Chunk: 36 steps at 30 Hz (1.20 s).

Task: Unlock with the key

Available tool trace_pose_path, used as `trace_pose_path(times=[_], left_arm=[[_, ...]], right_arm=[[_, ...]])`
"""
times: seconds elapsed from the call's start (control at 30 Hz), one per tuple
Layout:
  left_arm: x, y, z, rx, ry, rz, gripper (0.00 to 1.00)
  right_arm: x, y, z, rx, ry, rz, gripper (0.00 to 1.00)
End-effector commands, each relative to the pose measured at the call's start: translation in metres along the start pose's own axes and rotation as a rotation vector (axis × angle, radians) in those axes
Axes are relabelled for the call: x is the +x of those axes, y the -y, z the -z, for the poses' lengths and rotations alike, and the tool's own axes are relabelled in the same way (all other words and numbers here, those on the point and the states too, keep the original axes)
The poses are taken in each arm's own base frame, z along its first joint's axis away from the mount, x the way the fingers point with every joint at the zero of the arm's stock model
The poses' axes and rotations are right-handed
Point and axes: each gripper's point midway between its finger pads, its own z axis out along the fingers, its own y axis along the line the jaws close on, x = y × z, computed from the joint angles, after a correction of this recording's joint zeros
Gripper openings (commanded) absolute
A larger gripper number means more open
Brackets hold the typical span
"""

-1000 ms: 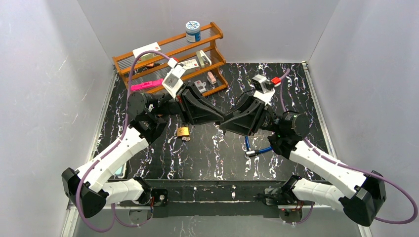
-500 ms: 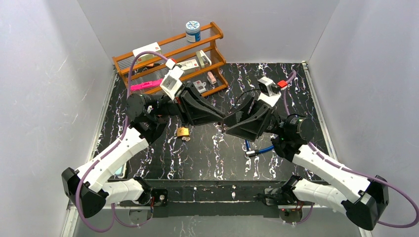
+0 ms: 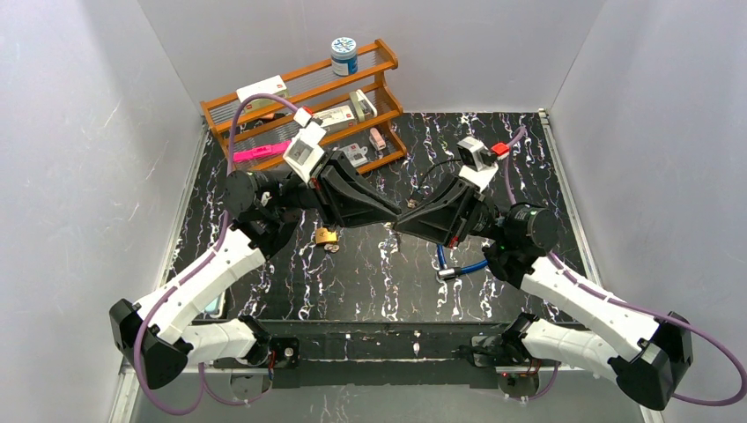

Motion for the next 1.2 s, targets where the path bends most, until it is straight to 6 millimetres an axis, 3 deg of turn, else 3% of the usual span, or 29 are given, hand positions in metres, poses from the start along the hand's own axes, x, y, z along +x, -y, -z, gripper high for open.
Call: trace_pose_path(times=[0.0,0.13,0.2,0.33,0.4,0.57,0.73,0.87,1.07,1.17], left_arm=[[-0.005,0.008,0.001,0.014,0.021,-0.044,0.0],[-0.004,0.003,0.0,0.004,0.022,-0.008,0.01],[-0.004,0.0,-0.001,-0.002,0.028,0.004,0.11],[-0.006,-0.006,-0.002,-0.03,0.051,0.023,0.62],[-0.008,-0.01,-0.001,-0.058,0.07,0.025,0.74],[-0.005,-0.035,0.016,-0.284,0.102,0.021,0.91],[0.012,-0.078,0.06,-0.684,0.073,0.048,0.98],[0.051,-0.113,0.088,-0.901,0.0,0.201,0.96],[0.157,-0.162,0.12,-1.131,-0.107,0.536,0.86],[0.196,-0.168,0.111,-1.143,-0.225,0.5,0.82]], right_arm=[[-0.01,-0.014,-0.006,-0.035,0.018,0.045,0.01],[-0.013,-0.005,-0.004,0.014,0.051,0.049,0.01],[-0.015,-0.003,-0.002,0.036,0.062,0.056,0.01],[-0.016,0.009,0.004,0.118,0.088,0.078,0.01],[-0.017,0.02,0.01,0.195,0.103,0.092,0.01],[-0.018,0.054,0.043,0.477,0.144,0.131,0.01],[-0.028,0.081,0.096,0.801,0.225,0.184,0.01],[-0.027,0.109,0.153,1.145,0.237,0.189,0.01],[-0.005,0.132,0.243,1.611,0.236,0.126,0.01],[0.005,0.13,0.271,1.731,0.252,0.097,0.01]])
